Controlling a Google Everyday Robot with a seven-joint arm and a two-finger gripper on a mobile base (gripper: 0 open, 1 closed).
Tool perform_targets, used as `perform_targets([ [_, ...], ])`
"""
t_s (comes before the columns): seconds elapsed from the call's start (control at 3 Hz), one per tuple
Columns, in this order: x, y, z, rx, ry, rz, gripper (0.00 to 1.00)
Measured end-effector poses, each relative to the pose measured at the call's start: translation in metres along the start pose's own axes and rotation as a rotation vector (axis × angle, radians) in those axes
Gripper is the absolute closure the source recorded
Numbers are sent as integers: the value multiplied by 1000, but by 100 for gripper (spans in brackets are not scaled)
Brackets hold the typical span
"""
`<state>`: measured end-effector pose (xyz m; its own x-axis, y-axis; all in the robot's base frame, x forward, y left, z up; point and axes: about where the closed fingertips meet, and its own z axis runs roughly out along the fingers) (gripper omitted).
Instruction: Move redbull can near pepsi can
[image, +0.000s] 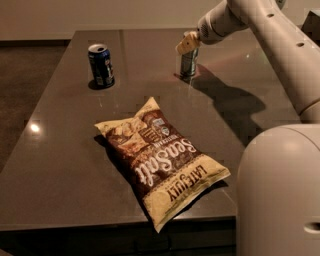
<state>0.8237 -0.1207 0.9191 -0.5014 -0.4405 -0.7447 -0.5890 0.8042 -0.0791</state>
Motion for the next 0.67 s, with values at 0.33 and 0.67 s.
perform_targets([
  [0.33,-4,11,1,-41,-9,0,57],
  [0.67,-15,34,3,-107,-27,-23,81],
])
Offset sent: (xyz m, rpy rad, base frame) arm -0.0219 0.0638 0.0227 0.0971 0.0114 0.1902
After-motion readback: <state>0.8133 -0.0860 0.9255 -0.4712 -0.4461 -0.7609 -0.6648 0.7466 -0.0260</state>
